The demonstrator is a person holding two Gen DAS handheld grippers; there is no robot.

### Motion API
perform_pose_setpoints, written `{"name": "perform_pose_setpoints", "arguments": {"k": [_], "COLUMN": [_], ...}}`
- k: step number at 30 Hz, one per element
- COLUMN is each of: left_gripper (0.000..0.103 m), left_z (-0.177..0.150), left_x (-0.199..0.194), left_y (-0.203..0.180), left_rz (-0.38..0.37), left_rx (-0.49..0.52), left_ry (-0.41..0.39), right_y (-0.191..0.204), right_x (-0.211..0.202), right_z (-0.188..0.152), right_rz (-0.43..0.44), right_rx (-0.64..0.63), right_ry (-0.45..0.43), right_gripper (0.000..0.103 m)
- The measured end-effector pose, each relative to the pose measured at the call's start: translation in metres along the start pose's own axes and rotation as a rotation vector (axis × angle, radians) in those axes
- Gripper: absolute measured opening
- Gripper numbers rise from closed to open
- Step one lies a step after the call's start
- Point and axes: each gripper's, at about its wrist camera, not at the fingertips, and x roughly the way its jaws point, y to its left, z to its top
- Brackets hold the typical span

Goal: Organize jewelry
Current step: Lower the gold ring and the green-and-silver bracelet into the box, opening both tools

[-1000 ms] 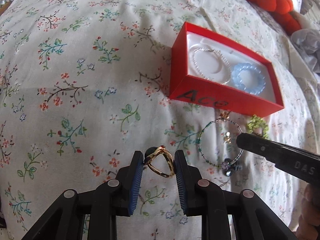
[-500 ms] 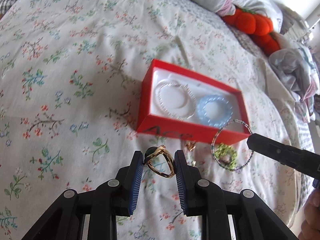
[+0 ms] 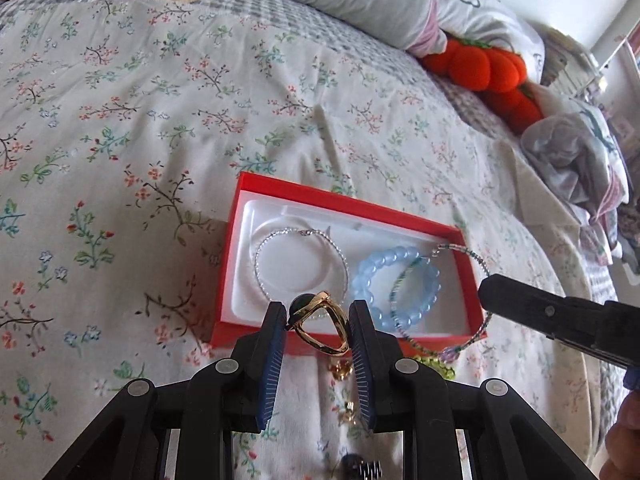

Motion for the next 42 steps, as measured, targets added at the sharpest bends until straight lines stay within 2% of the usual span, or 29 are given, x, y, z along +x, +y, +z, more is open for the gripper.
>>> {"name": "perform_pose_setpoints", "arguments": {"k": [10,20,24,26,28,30,33,37,39,42], "left_gripper": [0.026,0.027,0.042,0.044,0.051,0.053,0.054,0.064,0.071,0.073], "left_z": [0.011,0.014,0.013,0.013,0.012,0.011,0.01,0.003,-0.002,-0.01], "left_x": [0.025,0.036,0.034,0.031,0.027,0.023,0.017,0.008,0.003,-0.003], "left_y": [-0.001,-0.004,-0.007,-0.009,-0.012,-0.013,-0.013,-0.012,-0.014,-0.016], "left_rz": [0.07,0.111,0.115,0.115,0.136,0.139,0.141,0.143,0.173,0.185], "left_rx": [0.033,0.071,0.078,0.08,0.09,0.092,0.077,0.046,0.044,0.039], "left_ry": [-0.009,-0.023,-0.024,-0.025,-0.038,-0.045,-0.038,0.001,0.012,0.036], "right_y": [-0.02,-0.041,-0.039,-0.037,-0.036,-0.036,-0.034,-0.031,-0.03,-0.03], "right_x": [0.023,0.031,0.031,0.028,0.024,0.02,0.013,0.003,-0.002,-0.008], "right_z": [0.008,0.015,0.015,0.016,0.016,0.015,0.012,0.007,0.003,-0.005], "right_rz": [-0.063,-0.108,-0.105,-0.114,-0.117,-0.114,-0.11,-0.108,-0.117,-0.142], "right_rx": [-0.005,0.001,-0.008,-0.016,-0.019,-0.011,-0.007,-0.008,-0.01,-0.014], "right_ry": [0.027,0.01,0.0,-0.007,-0.018,-0.023,-0.022,-0.016,-0.011,-0.001], "right_gripper": [0.003,0.003,0.006,0.006,0.01,0.019,0.024,0.031,0.045,0.055]}}
